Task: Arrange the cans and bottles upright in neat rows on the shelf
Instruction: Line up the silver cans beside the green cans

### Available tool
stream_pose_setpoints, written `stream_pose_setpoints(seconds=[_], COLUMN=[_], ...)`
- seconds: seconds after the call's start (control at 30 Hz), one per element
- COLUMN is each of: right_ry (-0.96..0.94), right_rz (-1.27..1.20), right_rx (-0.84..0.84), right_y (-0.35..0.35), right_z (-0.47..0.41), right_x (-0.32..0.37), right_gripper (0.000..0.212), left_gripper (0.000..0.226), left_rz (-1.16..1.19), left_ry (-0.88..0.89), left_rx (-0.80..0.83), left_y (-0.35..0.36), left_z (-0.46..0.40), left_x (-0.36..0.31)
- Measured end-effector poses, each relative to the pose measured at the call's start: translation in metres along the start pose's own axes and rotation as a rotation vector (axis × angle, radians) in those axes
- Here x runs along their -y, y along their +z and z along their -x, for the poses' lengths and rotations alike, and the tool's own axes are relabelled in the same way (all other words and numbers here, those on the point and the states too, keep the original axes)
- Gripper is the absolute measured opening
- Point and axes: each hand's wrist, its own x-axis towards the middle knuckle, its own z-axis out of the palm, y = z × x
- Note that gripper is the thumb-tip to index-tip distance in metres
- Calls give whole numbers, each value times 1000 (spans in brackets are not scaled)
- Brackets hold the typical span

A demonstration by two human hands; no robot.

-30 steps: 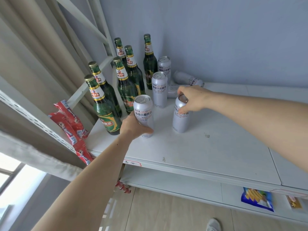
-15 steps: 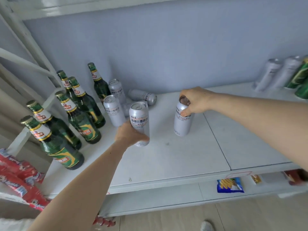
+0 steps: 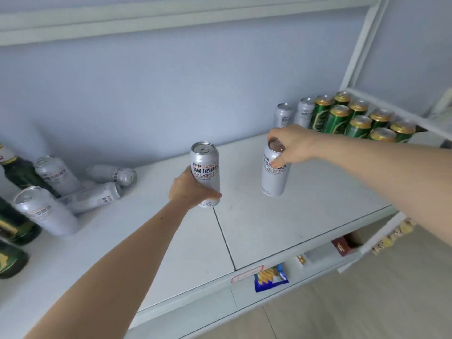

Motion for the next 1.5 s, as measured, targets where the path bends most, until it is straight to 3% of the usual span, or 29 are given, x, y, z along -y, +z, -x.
stream_pose_setpoints(seconds=[0.27,0.57,0.97,1.27,1.5], right_ry=[8,41,-39,-206,-288], right_rz=[51,41,44,117,149], right_rx=[-12,-70,15,119,155], right_y=[-34,-53,-37,-28,-29], right_z=[-17,-71,-153,-208,-229], right_x=[-135,-228,-286,-313,-322], right_gripper=[48,64,66,73,71], left_gripper=[68,65,63,54,62], left_rz=[41,-23,-28,-13,65], left_ry=[10,36,-31,-146,-185], left_rx=[18,29,-9,-132,-188], left_y=[105,183,261,297,311], left_z=[-25,-77,-144,-174,-186], left_x=[-96,-159,-199,-222,-225])
